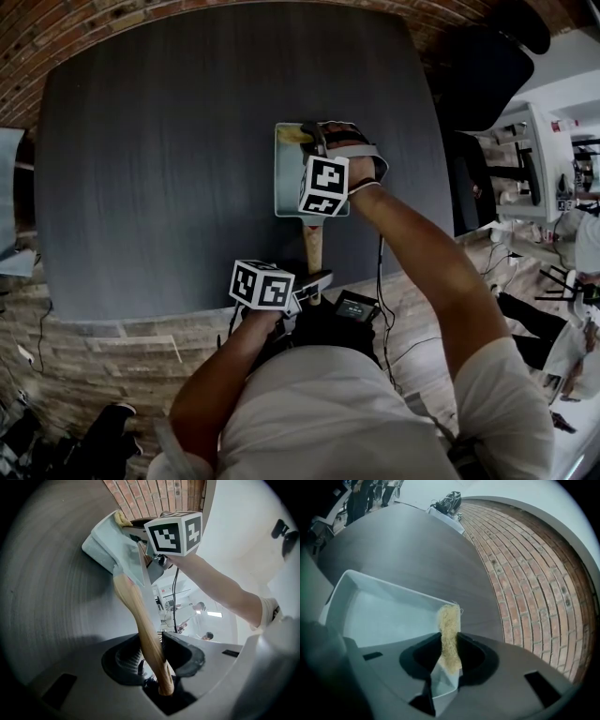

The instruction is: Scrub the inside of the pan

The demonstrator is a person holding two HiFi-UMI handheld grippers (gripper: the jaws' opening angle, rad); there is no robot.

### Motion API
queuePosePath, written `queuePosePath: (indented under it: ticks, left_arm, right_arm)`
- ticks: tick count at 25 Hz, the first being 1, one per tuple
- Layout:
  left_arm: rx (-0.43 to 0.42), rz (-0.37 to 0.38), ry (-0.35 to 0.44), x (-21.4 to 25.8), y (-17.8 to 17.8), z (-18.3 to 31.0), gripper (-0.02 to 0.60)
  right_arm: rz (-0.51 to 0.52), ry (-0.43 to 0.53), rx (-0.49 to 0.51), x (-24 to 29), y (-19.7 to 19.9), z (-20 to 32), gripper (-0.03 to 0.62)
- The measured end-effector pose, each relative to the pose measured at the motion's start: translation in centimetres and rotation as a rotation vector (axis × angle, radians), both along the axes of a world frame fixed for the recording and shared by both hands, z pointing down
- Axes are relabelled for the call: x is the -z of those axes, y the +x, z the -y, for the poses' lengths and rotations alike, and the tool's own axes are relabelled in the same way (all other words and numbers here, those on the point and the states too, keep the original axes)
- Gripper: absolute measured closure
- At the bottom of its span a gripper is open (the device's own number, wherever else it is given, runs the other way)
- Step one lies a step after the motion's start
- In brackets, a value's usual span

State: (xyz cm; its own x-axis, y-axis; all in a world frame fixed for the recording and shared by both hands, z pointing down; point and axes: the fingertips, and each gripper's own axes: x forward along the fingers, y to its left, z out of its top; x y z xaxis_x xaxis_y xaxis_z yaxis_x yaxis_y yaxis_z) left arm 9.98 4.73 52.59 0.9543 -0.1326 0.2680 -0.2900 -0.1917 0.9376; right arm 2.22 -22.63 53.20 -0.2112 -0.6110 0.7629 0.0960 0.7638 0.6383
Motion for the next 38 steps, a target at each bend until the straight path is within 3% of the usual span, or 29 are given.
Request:
queuePosePath:
  ticks: [4,15,38]
  left_arm:
    - [0.007,-0.002,0.002,0.0,-0.2,0.0,0.449]
    - [0.022,-0.005,0.004,0.1,-0.2,0.3,0.449]
    - [0.024,0.001,0.001,-0.1,-0.4,0.4,0.449]
  right_arm:
    - [-0.025,-0.032,-0.019,-0.7,0.0,-0.3,0.493]
    - [-0.079,-0.259,-0.089,-2.3,0.3,-0.9,0.493]
    - [-0.098,-0.506,-0.107,-2.4,1.4,-6.6,0.496]
